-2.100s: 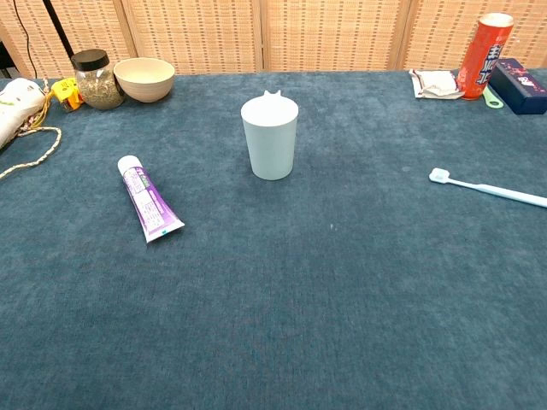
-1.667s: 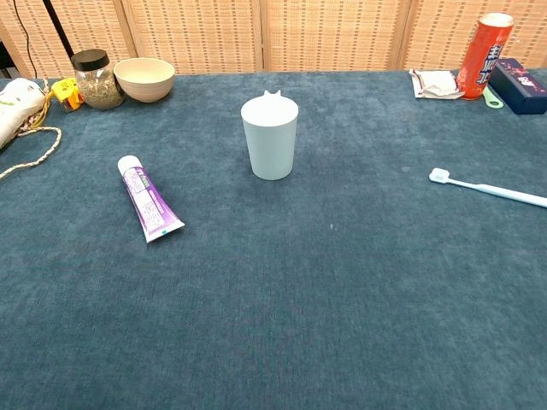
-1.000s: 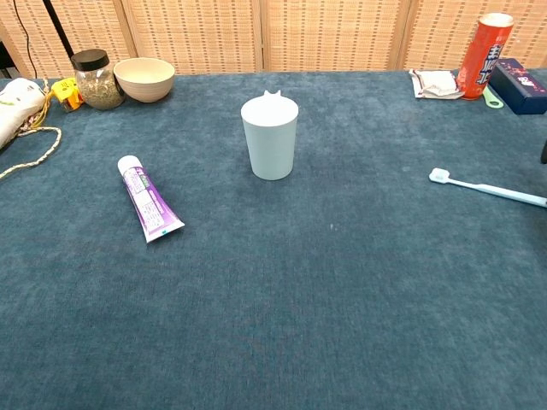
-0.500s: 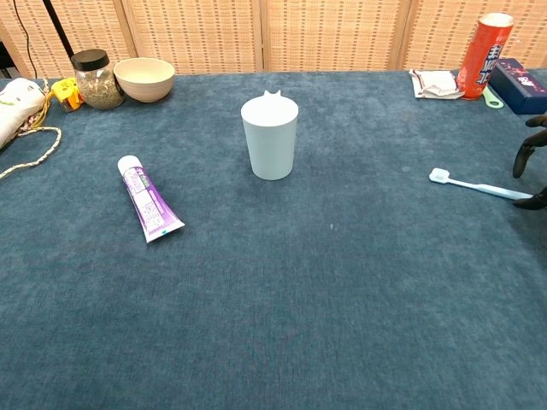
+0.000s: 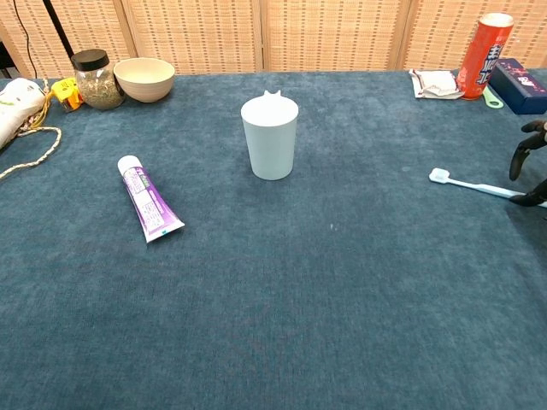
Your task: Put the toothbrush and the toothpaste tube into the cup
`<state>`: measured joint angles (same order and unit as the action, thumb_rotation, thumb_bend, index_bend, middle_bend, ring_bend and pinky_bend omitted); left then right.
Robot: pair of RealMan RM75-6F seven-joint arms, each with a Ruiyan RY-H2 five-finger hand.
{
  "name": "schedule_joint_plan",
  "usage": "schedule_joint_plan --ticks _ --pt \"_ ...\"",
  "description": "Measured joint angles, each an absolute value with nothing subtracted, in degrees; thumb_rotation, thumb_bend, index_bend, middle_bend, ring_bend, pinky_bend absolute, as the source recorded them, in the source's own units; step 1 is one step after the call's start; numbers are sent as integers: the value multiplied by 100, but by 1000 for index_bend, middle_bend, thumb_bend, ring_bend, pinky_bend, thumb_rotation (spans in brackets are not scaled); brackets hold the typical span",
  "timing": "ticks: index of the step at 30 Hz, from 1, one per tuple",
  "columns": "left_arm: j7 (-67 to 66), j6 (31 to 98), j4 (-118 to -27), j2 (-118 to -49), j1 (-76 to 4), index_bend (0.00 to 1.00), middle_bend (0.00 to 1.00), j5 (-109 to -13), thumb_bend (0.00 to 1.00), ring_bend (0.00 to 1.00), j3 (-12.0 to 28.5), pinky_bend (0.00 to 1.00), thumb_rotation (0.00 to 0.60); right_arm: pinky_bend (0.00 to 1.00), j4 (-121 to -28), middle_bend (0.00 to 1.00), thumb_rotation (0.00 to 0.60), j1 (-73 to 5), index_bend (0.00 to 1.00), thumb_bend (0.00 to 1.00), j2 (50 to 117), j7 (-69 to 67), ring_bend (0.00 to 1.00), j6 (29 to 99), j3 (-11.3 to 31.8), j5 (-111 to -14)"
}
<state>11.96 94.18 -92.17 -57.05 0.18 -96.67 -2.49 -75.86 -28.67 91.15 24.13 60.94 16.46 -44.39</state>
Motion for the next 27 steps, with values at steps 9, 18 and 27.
schedule_joint_plan --ticks 9,18,27 --pt "1165 9416 -9230 -5707 18 0 0 -9669 225 0 -250 0 600 0 -7611 25 600 -3006 497 303 9110 2570 0 5985 1678 -4172" --pt "1147 9399 -9238 -5708 10 0 0 -9650 225 0 -241 0 600 0 -7646 30 600 -3149 505 316 9144 2746 0 5940 1720 -3920" --pt "1142 9387 -9240 -5704 4 0 0 -9650 225 0 -243 0 600 0 -7655 36 600 -3277 513 326 9249 2940 0 5989 1684 -3757"
